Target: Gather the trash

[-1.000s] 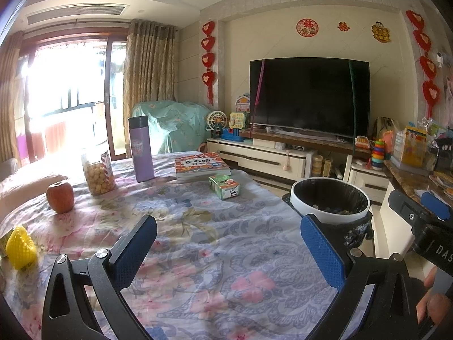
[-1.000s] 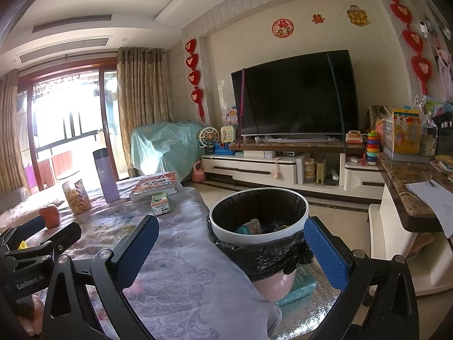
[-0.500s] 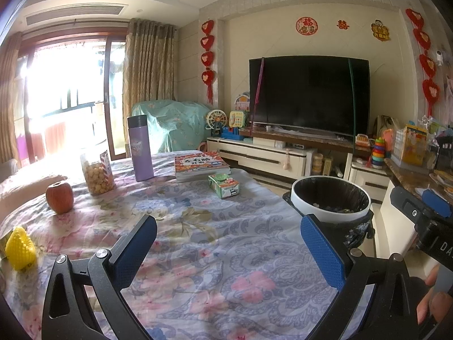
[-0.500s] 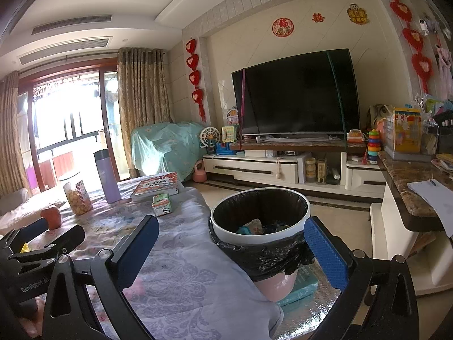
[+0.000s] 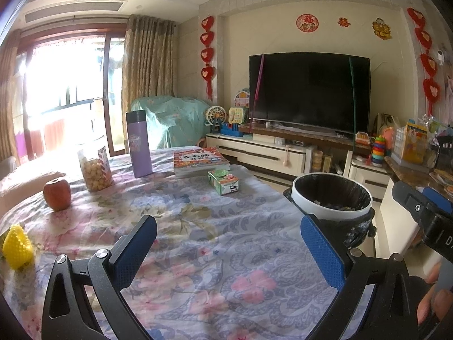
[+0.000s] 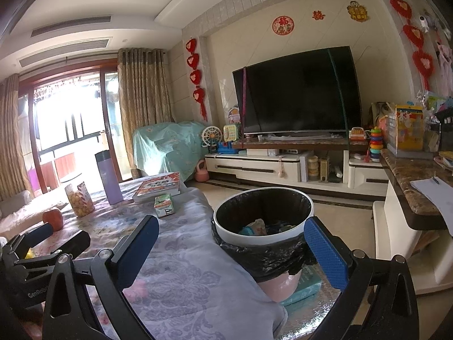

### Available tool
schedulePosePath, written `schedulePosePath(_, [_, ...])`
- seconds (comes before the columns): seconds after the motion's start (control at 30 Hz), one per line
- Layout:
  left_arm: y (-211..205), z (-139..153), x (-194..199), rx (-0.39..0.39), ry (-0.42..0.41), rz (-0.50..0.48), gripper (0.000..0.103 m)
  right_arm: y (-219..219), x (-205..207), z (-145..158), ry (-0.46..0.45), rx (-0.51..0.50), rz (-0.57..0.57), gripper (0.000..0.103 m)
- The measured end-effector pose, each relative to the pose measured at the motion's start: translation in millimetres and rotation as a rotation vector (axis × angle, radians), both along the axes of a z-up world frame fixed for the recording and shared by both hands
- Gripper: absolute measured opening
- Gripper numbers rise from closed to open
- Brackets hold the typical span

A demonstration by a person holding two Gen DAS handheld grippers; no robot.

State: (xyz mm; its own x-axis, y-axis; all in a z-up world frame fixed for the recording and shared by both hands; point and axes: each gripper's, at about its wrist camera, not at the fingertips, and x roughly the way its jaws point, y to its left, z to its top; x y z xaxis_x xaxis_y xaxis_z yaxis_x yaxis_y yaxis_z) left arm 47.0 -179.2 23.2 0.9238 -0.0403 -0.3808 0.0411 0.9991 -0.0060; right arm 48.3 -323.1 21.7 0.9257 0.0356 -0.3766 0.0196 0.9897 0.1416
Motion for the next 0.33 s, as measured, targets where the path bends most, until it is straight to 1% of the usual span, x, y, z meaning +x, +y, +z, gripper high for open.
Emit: schedulePosePath(0.33, [14.1, -3.0, 13.6, -0.025, 0.030, 0.013, 0.102, 8.6, 12.6, -7.4, 0.031, 0.012, 0.026, 0.103])
